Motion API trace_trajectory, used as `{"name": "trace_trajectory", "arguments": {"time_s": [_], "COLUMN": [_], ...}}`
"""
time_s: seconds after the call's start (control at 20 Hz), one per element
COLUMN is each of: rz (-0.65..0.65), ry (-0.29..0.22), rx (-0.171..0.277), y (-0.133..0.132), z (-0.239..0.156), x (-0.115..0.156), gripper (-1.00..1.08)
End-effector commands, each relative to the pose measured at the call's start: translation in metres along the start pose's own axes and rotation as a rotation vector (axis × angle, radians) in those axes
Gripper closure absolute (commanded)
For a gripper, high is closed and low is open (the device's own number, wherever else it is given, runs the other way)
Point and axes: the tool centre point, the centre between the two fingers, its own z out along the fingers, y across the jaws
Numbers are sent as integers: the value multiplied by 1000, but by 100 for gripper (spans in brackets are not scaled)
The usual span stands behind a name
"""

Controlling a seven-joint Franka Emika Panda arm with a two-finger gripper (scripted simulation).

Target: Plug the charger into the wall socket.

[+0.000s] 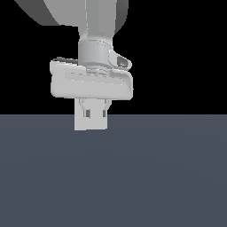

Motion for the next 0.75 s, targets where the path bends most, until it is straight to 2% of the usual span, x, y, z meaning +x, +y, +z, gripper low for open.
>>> {"name": "trace_trajectory", "arguments": {"time_s": [0.0, 0.35, 0.7], "rz": [0, -1, -1], "ry": [0, 0, 0], "rx": [0, 0, 0], "y": [0, 0, 0], "z": [0, 2, 3], "x": [8, 31, 39], "gripper": [108, 108, 108]}}
